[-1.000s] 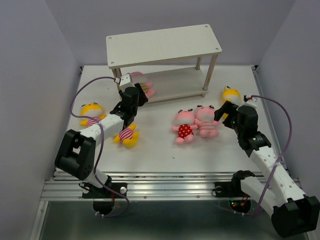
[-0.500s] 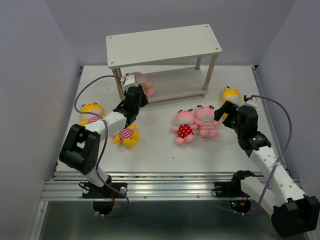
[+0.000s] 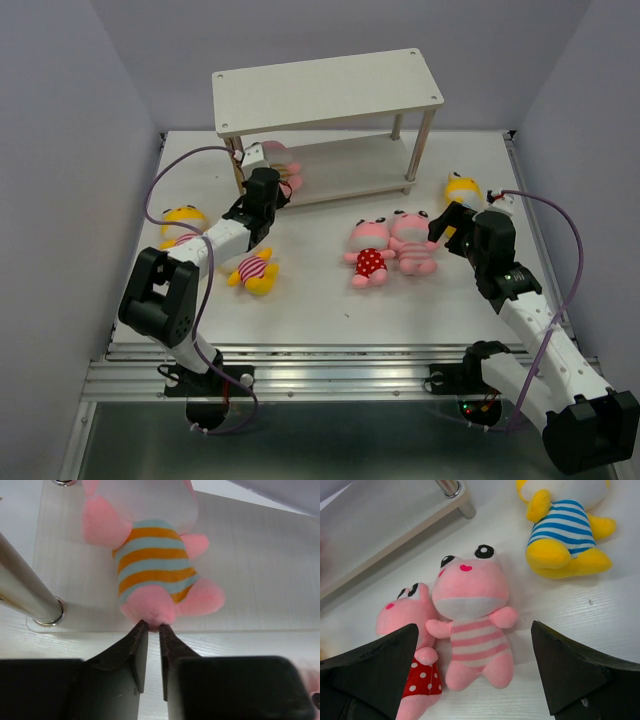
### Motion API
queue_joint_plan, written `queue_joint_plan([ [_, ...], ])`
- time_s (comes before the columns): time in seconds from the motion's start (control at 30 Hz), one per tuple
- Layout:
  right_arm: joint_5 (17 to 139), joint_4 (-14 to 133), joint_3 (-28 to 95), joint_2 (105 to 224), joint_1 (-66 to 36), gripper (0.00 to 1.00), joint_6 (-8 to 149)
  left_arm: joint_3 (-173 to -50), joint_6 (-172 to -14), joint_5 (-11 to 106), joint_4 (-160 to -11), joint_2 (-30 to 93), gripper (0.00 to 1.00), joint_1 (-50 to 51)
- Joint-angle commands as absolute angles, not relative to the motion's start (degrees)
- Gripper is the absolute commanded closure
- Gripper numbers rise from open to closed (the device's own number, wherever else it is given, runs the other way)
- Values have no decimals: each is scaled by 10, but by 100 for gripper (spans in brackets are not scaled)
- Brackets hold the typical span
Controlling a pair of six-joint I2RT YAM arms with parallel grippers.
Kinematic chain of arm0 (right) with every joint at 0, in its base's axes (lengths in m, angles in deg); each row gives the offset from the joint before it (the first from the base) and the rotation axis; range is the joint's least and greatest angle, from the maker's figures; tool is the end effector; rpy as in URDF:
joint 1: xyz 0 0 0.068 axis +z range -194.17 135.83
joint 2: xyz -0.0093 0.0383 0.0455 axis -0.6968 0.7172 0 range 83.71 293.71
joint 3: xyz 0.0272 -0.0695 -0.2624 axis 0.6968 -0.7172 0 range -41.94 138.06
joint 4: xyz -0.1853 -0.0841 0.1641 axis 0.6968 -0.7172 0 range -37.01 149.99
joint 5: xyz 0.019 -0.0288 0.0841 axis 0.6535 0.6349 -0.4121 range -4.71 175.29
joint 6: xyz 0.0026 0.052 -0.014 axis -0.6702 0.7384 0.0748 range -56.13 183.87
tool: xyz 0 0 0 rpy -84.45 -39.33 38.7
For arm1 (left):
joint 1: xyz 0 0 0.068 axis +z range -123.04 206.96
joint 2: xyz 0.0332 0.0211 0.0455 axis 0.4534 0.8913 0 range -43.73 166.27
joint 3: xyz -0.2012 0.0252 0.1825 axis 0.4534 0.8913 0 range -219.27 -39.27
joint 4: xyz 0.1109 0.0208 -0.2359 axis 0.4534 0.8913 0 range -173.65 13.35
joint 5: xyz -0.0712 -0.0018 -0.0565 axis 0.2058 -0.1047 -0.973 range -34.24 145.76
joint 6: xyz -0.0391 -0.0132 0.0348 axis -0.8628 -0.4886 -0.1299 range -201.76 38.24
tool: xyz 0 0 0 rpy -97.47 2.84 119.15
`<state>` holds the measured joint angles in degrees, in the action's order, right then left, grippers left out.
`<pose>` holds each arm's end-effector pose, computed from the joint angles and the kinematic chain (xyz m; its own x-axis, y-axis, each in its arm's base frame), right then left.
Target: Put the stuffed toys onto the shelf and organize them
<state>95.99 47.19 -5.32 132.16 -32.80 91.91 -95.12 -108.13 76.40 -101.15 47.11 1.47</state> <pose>0.1935 0.0322 0.2742 -0.3740 0.3959 -0.8387 0.1670 0.9183 0.3590 0.3317 -0.1442 0.2538 -0.2872 -0.3235 -0.9016 -0.0315 0.9439 -0.3286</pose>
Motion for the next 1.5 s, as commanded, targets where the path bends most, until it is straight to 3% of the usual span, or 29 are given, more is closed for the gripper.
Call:
queue_joint_plan([
  [0.0,963,499,-55,1320,-327,0,910,-964,-1073,780,-1018,453,81,26],
  [0.17,962,498,-55,1320,-327,0,910,-953,-1070,783,-1022,442,100,31],
  [1.13,960,498,-57,1313,-327,0,910,-902,-1087,755,-1039,405,100,36],
  [1.23,959,499,-57,1313,-327,0,911,-902,-1094,751,-1035,404,83,37],
  [1.27,960,499,-57,1313,-327,0,911,-901,-1093,747,-1037,401,69,36],
  [1.3,960,499,-57,1314,-327,0,911,-898,-1094,747,-1037,398,64,36],
  [1.37,960,499,-57,1314,-327,0,911,-893,-1096,759,-1036,386,53,36],
  [1.47,955,498,-56,1314,-327,0,910,-890,-1104,767,-1025,370,45,36],
])
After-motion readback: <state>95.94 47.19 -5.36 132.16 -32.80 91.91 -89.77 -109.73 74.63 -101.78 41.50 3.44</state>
